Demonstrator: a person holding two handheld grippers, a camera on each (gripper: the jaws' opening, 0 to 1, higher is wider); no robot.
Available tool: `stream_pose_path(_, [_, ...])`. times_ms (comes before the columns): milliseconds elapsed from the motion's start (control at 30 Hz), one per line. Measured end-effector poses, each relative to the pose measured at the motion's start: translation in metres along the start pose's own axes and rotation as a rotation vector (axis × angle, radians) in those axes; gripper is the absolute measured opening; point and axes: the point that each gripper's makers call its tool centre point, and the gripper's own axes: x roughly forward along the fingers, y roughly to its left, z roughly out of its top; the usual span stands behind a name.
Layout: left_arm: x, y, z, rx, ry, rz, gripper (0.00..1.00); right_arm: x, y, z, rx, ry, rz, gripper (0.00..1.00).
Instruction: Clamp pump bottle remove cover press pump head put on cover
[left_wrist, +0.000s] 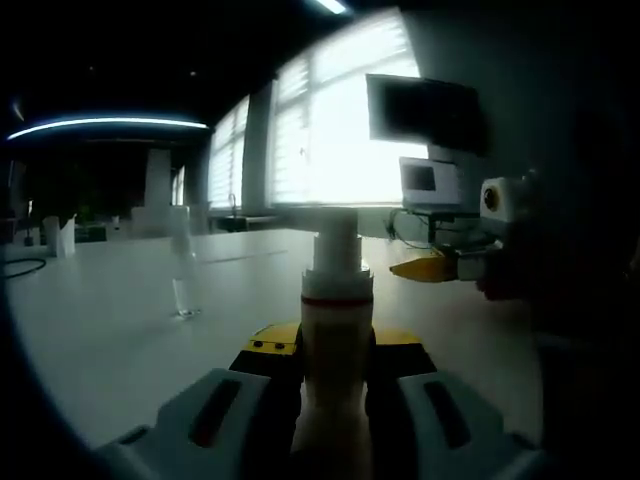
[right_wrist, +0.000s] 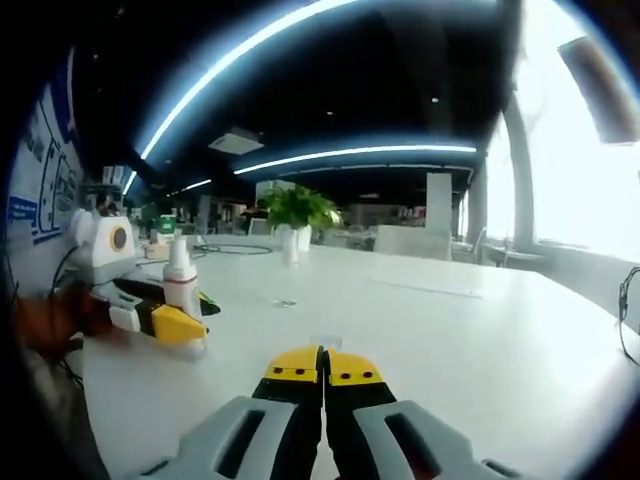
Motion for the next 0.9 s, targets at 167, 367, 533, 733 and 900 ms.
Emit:
stream_pose_path(167, [0.0,0.0,0.0,0.002,0.0,0.002,0.14,-0.002,0.004,-0.008,-0.003,0.01,0.018,0.0])
stream_pose_path(367, [-0.001,0.0,0.001,-0.002,0.0,0.005,0.14,-0.004,0.008,-0.007,-0.002,-0.013,0.034,0.0])
stream_pose_path(533, [-0.001,-0.001,0.001,-0.001,0.001,0.003,0.14,-0.006,0.012,-0.014,-0.022,-0.007,0.048,0.0])
stream_pose_path(733, [-0.002,-0.002,0.001,0.003,0.001,0.005,0.14,-0.009,0.014,-0.012,-0.06,-0.026,0.041,0.0])
stream_pose_path(900, [-0.002,-0.003,0.002,0.008,0.0,0.005,0.14,-0.008,0.02,-0.012,-0.089,-0.031,0.081,0.0])
